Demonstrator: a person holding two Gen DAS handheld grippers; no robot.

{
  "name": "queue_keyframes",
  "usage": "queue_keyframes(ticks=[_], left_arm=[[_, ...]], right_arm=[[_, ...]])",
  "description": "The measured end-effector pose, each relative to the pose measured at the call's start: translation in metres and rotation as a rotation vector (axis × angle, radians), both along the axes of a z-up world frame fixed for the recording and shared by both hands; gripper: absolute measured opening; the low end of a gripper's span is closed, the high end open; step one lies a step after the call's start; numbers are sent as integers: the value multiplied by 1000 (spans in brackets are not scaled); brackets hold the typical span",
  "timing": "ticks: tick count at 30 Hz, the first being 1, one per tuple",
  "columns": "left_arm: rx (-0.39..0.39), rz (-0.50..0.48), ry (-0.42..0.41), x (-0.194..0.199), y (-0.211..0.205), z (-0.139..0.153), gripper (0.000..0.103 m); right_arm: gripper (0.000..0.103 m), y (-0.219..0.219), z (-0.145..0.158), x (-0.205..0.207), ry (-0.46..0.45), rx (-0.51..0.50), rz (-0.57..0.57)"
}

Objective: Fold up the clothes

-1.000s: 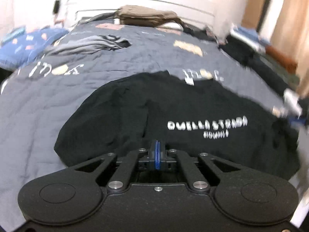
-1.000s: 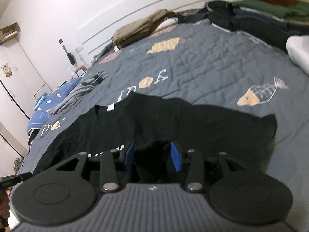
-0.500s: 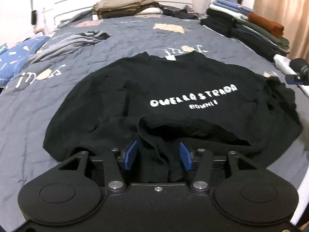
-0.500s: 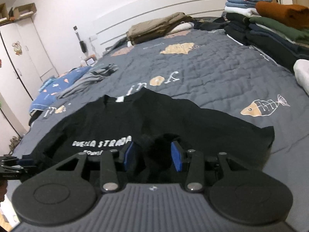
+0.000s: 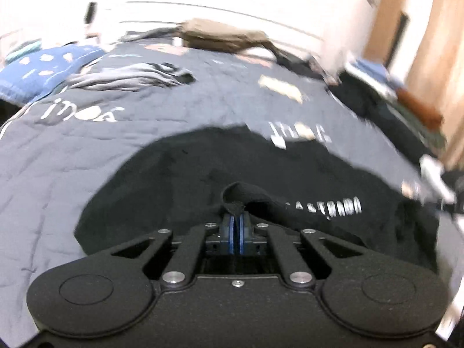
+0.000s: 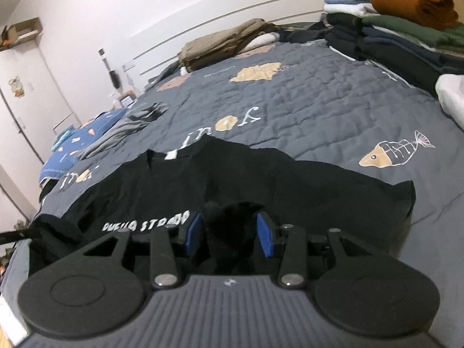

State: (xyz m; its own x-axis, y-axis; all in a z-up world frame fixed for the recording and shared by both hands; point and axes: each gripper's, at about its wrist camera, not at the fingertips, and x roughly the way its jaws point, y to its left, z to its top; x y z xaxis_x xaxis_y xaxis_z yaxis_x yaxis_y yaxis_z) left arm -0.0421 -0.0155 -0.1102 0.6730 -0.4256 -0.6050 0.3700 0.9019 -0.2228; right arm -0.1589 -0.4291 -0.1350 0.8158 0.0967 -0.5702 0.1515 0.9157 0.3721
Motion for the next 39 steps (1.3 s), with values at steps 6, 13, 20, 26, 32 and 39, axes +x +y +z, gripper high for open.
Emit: queue_keyframes(ticks=[6, 13, 20, 26, 32, 39], left_arm=[[9, 117, 35, 43, 4, -8, 3], [-7, 233, 92, 85, 15, -14, 4], [173, 58, -49, 27, 0, 1, 21], [412, -79, -258, -19, -31, -7, 58], [604, -237, -339, -27, -71, -26, 58], [718, -284, -304, -17, -80, -57, 44]], right_arm=[[42, -9, -19, 17, 50, 26, -68], [42, -16, -19, 16, 30, 54, -101], [42, -17, -9, 12, 2, 67, -78], [42, 3, -2, 9, 10, -3, 33], [42, 11, -4, 11, 31, -19, 67], [42, 18, -7, 14, 43, -28, 106]])
